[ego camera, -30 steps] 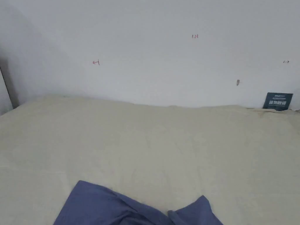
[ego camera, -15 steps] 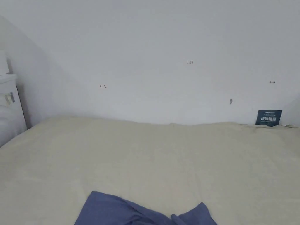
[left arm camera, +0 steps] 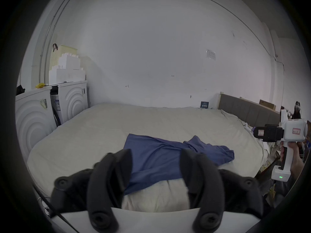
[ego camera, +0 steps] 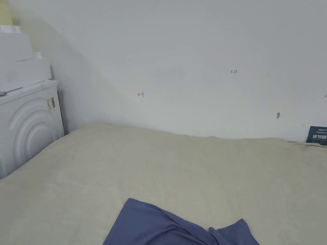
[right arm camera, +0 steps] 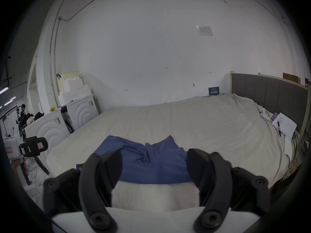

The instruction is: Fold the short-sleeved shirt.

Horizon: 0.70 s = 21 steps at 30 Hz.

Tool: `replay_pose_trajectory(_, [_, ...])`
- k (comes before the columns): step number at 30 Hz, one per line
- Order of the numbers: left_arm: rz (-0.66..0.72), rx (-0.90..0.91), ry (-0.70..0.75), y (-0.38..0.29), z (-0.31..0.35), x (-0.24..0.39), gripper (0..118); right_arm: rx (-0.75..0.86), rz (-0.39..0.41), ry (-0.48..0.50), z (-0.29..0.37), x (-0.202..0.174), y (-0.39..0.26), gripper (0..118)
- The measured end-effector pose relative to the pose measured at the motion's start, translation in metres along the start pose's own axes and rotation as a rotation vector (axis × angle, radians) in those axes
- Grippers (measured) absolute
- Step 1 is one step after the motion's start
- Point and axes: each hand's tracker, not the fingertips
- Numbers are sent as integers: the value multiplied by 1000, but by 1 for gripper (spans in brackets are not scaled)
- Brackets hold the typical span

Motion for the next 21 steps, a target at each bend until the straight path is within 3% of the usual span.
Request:
replay_pose_trajectory(2, [10,-8,-14,-4,1,0,47,-13,18,-15,2,-1,-6,49])
replay_pose_trajectory(3, [56,-15,-33,-6,1,-1,44,-22,32,-24,2,-1,-8,39])
replay_pose_trajectory(6, [122,-41,-60,-11,-3,-6,34,-47,63,-46,1,-3,-16,29])
replay_pose_trajectory(8, [115,-48,-63,-14,-4,-5,9,-58,67,-43,2,-3,-22,8])
replay_pose_trajectory(11, [79,-68,-53,-20,-5,-3,0,-89,64,-54,3,-3,-27,1])
replay_pose_trajectory(21, [57,-121,-20,-31,-13,-4,0,-108,36,-31,-4,-3,-31,1])
